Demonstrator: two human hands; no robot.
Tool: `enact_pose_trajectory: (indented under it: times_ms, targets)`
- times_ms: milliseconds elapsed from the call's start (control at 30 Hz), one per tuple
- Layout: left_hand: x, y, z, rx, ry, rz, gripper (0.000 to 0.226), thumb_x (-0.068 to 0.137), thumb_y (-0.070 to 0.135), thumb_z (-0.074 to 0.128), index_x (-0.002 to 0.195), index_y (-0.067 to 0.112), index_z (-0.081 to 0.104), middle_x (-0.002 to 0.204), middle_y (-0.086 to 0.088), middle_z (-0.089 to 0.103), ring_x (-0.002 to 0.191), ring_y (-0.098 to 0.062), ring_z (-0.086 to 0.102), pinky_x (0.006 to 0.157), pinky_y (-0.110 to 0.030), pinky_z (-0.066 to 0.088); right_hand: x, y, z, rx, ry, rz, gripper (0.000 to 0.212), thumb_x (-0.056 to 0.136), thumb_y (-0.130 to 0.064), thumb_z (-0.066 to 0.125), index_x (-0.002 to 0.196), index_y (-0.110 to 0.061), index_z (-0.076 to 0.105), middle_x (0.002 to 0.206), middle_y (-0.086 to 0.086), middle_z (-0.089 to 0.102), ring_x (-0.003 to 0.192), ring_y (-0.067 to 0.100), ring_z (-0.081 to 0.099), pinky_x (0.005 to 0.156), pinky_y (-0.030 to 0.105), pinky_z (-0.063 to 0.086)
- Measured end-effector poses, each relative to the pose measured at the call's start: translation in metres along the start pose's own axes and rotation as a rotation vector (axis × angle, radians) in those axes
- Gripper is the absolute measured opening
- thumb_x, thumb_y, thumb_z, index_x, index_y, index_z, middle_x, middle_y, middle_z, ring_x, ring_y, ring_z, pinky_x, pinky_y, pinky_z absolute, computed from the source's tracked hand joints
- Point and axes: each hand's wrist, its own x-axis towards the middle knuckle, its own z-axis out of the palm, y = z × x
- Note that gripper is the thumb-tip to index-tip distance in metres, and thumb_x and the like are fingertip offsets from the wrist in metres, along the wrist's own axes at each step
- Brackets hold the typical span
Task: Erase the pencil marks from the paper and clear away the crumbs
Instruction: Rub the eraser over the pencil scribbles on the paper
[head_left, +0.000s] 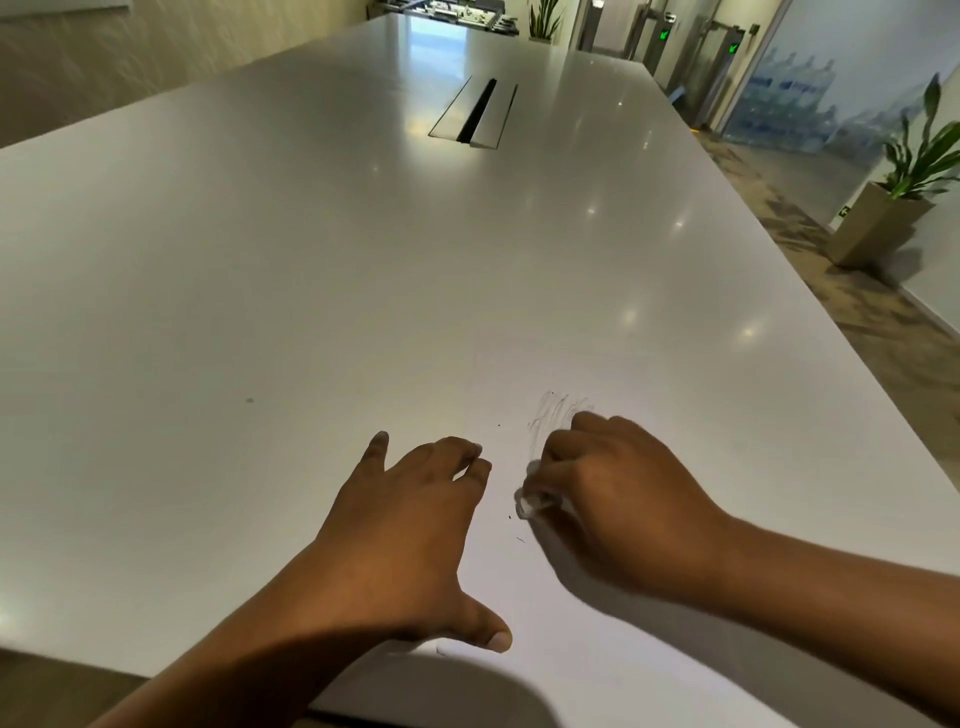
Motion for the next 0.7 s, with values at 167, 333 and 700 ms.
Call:
enact_pose_trajectory:
  times_ms: [167, 333, 700]
  targets:
    - [0.0, -0.001, 0.0, 0.003, 0.003, 0.002, 0.127, 0.06, 0.086, 0.062, 0.157, 0.028, 0.004, 0.164, 0.009, 0.002, 0.15, -0.011, 0.006, 0.121, -0.054, -0.001, 0.018, 0.02, 0.001, -0.03, 0.113, 0.142, 0.01, 0.081, -0.033, 0.067, 0.084, -0.034, 0.076, 0.076, -0.011, 0.066, 0.074, 0.018, 0.055, 0.059, 0.028, 0.034]
    - [-0.001, 0.001, -0.001, 0.005, -0.005, 0.0, 0.127, 0.061, 0.085, 0.063, 0.157, 0.028, 0.002, 0.164, 0.009, 0.0, 0.15, -0.011, 0.004, 0.121, -0.054, -0.002, 0.005, -0.001, 0.001, -0.002, 0.035, 0.054, 0.017, 0.083, -0.035, 0.058, 0.085, -0.034, 0.075, 0.073, -0.011, 0.064, 0.073, 0.017, 0.053, 0.058, 0.03, 0.043]
    - [-0.001, 0.0, 0.0, -0.011, -0.007, -0.008, 0.127, 0.061, 0.084, 0.063, 0.157, 0.03, 0.0, 0.164, 0.012, -0.004, 0.15, -0.008, -0.002, 0.121, -0.053, -0.004, 0.042, 0.019, 0.004, -0.064, 0.126, 0.126, 0.021, 0.088, -0.035, 0.056, 0.088, -0.03, 0.076, 0.08, -0.007, 0.067, 0.077, 0.02, 0.054, 0.062, 0.032, 0.043]
